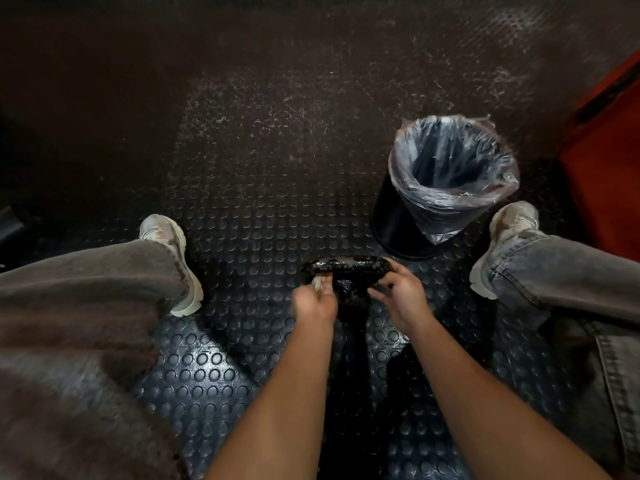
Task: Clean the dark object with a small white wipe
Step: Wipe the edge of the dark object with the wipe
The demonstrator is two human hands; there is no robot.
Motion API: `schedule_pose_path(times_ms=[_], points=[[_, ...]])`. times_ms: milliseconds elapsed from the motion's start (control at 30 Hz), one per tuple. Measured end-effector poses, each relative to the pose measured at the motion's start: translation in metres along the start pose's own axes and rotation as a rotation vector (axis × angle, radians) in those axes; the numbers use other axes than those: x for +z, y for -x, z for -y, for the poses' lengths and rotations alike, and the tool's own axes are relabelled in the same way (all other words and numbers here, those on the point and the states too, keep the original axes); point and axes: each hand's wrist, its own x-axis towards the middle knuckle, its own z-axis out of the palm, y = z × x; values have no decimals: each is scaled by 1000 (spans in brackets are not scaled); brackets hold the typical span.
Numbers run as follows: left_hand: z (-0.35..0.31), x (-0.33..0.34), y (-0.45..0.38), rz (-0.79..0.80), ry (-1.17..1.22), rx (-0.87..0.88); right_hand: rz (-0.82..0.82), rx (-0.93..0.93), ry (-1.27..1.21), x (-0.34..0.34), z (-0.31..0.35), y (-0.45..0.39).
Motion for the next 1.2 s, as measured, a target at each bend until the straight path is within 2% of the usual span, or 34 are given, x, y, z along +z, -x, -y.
schedule_pose_path(times_ms=[133,267,333,400,500,567,633,700,767,867,1000,1100,1167,1200], points=[[14,20,9,-92,-230,241,-5,1,-1,-1,-1,-1],[32,1,6,-25,-546,565,-6,6,-1,-1,-1,-2],[34,-10,2,-25,-675,664,-8,8,-5,-1,-1,-2],[29,-8,0,-36,-645,642,-10,10,-9,-1,-1,-2],[18,6,-2,-58,-273,384,-3,7,-5,0,-1,-1],[10,7,3,-69,-147,221,-1,3,-5,0,0,0],[3,5,7,-39,-86,100,-1,2,-4,0,0,0],[-1,2,13,-61,-103,84,-9,5,-6,0,0,-1],[1,7,17,-109,-171,148,-12,7,-9,0,0,-1],[11,18,24,-163,-438,359,-14,9,-18,0,0,-1],[29,0,24,-24,-751,605,-21,4,-11,1,-1,-2],[36,-11,30,-27,-904,746,-26,3,-9,1,-2,-2],[31,-7,30,-52,-863,726,-27,3,-11,1,-2,-2],[28,-3,25,-46,-776,658,-26,5,-15,1,-2,-1]])
